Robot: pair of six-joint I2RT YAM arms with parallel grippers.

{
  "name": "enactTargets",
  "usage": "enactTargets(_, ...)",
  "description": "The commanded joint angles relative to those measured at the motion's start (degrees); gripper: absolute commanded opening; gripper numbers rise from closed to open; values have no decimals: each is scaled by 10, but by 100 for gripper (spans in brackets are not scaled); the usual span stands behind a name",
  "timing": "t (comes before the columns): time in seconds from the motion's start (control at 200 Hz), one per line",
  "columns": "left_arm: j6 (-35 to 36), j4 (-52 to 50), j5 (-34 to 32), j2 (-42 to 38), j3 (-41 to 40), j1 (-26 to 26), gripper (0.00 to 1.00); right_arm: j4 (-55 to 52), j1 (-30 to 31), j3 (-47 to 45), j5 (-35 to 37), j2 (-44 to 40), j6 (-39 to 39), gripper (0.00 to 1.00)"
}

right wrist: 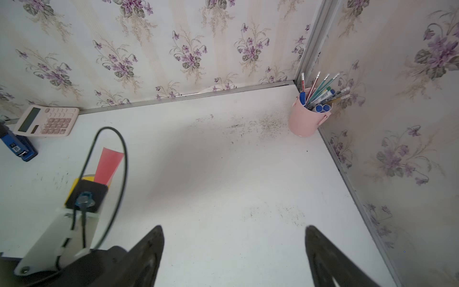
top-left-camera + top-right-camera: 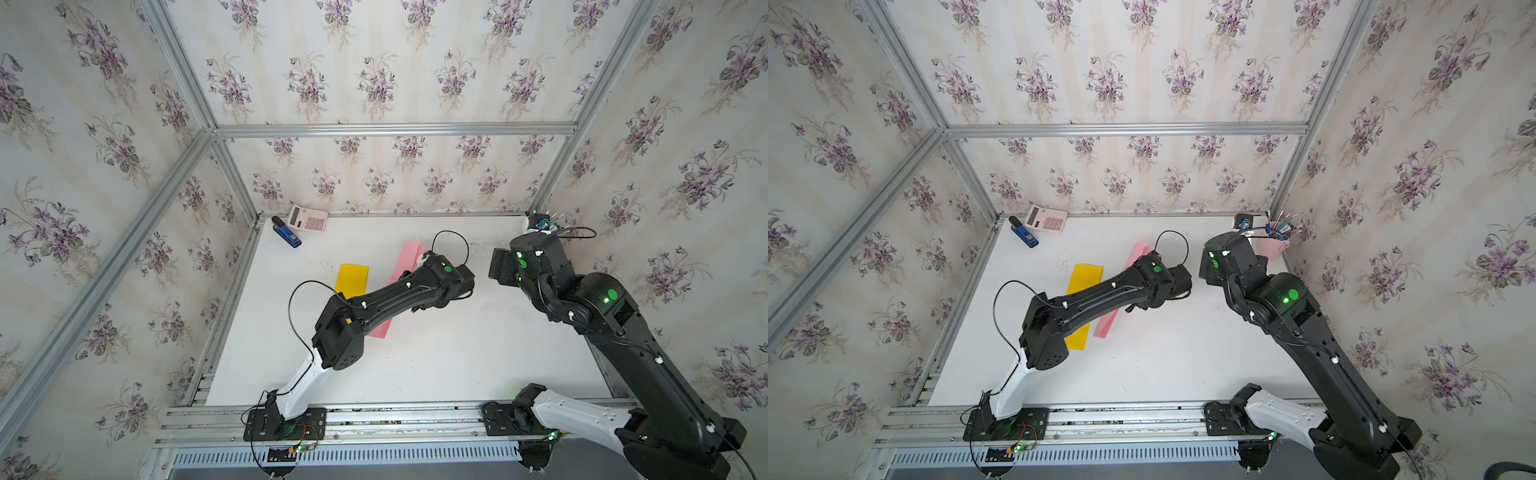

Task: Fold the rectangular paper in half along the long edge
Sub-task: Place the paper at the center of the board.

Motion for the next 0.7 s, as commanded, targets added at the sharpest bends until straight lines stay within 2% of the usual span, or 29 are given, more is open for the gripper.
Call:
enactTargets(0.0, -36, 68, -27, 36, -7, -9, 0, 3, 1, -26, 7, -12, 0, 88)
enactTargets(0.075, -39, 109, -23, 63, -9, -15, 0, 8, 1, -41, -4, -18, 0, 89)
enactTargets(0.31, -53, 149, -18, 138, 25, -30, 0, 20, 1, -67, -36, -25, -15, 95)
enactTargets(0.365, -52, 163, -11, 142, 23, -31, 2, 22, 0, -69, -38, -23, -20, 100)
enactTargets(0.48, -47, 186, 4, 140, 18, -36, 18, 26, 0, -77, -34, -23, -19, 100)
enactTargets(0.555, -41, 208, 12, 129, 7, -41, 35, 35, 0, -87, -34, -28, -13, 100)
enactTargets(0.684, -22, 249, 20, 96, -22, -51, 54, 48, -1, -102, -26, -35, -4, 100)
enactTargets(0.694, -20, 252, 20, 93, -25, -53, 58, 47, -1, -102, -24, -34, -1, 100)
